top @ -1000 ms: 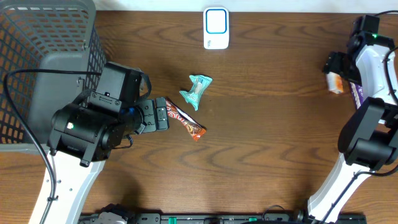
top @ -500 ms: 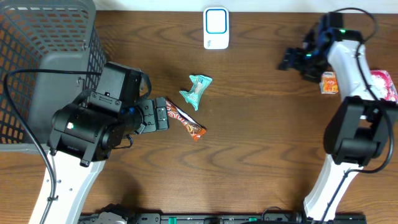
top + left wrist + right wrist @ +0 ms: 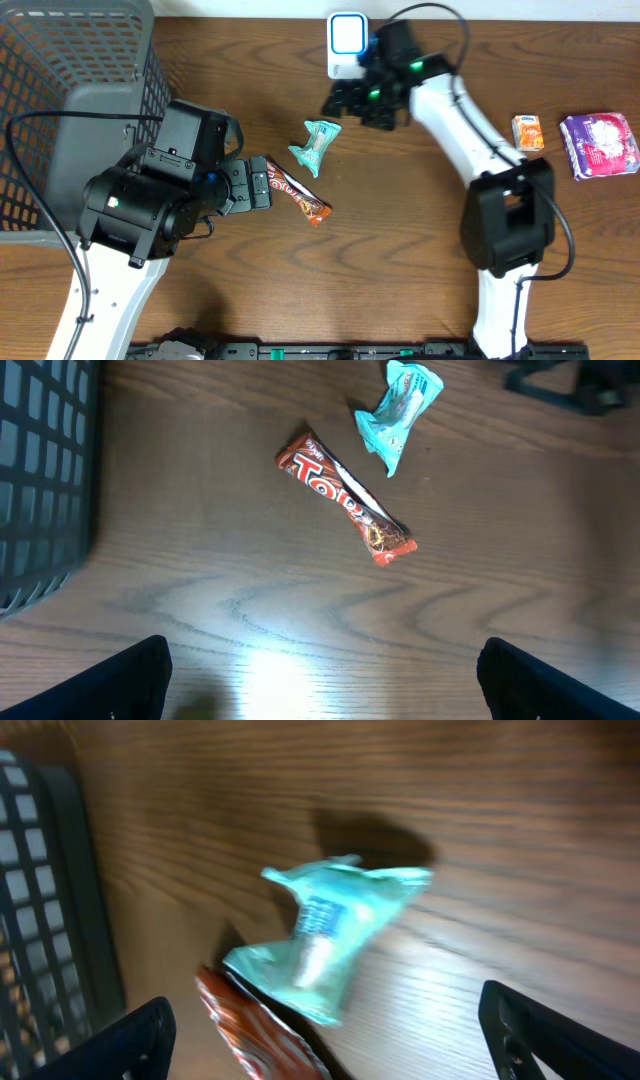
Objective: Scan the item barcode
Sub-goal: 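Reach the right gripper back to the green wipes pack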
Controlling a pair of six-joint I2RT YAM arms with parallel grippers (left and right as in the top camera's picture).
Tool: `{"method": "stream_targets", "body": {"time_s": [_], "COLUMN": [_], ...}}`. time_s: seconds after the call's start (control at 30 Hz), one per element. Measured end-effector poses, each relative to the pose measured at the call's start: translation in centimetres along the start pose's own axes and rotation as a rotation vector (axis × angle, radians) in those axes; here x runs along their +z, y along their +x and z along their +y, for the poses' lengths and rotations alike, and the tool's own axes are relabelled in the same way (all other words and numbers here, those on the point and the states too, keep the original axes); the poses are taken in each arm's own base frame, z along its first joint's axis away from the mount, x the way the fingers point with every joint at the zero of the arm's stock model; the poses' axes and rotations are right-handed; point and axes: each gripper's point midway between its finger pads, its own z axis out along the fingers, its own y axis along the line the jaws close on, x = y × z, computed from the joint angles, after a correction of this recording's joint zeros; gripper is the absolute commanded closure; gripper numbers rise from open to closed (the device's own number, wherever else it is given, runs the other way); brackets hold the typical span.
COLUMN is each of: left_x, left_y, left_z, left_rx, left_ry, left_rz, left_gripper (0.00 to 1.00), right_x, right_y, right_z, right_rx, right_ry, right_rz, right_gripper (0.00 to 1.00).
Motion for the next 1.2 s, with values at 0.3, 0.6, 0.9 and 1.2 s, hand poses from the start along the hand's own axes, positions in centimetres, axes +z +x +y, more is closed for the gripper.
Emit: {"method": "stream_targets", "body": {"time_s": [0.3,0.6,0.9,1.2], "left_x": [0.0,0.0,0.0,0.0], "left_y": [0.0,0.0,0.0,0.0], "left_z": [0.0,0.0,0.0,0.0], "left_rx": [0.0,0.0,0.0,0.0], "left_ry": [0.0,0.0,0.0,0.0], "left_rz": [0.0,0.0,0.0,0.0], "left_gripper": [0.02,0.02,0.02,0.02], "right_x": [4.2,7.9,6.4,-0.8], "right_y": [2.4,4.7,6.9,4.8], "right_z": [2.4,-0.9,-6.1,-6.5], "right_rx": [0.076,0.063,0.052,-0.046], "right_ry": [0.187,0.419,0.663,0.809], "right_rz": [-0.102,-0.129,-0.054,-0.161], "right_gripper": [0.12,0.29,0.3,0.31]}}
